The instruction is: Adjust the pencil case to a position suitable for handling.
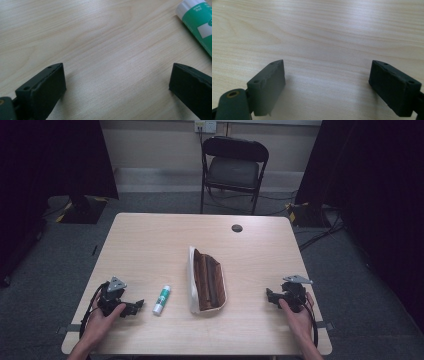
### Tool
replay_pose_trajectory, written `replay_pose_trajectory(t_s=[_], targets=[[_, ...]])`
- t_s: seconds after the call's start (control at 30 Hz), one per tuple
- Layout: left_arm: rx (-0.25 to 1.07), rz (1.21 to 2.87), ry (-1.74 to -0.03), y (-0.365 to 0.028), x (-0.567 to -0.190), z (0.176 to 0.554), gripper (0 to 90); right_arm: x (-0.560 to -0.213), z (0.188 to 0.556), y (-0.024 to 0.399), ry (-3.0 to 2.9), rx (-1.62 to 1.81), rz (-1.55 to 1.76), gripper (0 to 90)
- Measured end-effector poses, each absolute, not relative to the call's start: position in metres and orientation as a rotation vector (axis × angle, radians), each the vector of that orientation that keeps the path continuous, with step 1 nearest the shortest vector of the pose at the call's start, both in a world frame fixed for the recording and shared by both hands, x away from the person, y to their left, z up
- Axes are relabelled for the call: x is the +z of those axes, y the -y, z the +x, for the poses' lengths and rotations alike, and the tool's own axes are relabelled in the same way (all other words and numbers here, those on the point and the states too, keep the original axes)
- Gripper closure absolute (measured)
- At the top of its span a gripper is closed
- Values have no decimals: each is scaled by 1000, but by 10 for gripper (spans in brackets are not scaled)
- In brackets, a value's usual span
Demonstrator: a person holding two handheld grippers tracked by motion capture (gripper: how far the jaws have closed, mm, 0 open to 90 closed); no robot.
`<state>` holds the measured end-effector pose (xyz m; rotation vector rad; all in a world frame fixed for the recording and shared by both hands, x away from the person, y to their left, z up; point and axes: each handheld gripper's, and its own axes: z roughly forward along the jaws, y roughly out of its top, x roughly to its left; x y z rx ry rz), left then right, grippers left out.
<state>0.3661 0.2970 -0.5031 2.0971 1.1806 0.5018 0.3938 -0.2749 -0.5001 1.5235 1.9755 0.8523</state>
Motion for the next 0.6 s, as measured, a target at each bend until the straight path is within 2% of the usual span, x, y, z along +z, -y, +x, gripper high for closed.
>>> replay_pose_trajectory(t_s=[0.27, 0.37, 0.5, 0.53, 0.6], targets=[[503, 2097, -1183, -297, -503, 366, 3, -499, 385, 272, -2033, 871, 1485, 141], [502, 2087, -1189, -297, -503, 365, 3, -495, 383, 269, -2087, 872, 1468, 199], [502, 2091, -1188, -297, -503, 365, 2, -491, 381, 263, -2134, 899, 1422, 225], [502, 2087, -1189, -297, -503, 365, 2, -487, 379, 260, -2169, 948, 1388, 271], [502, 2091, -1188, -297, -503, 365, 3, -483, 377, 253, -2190, 974, 1357, 303]])
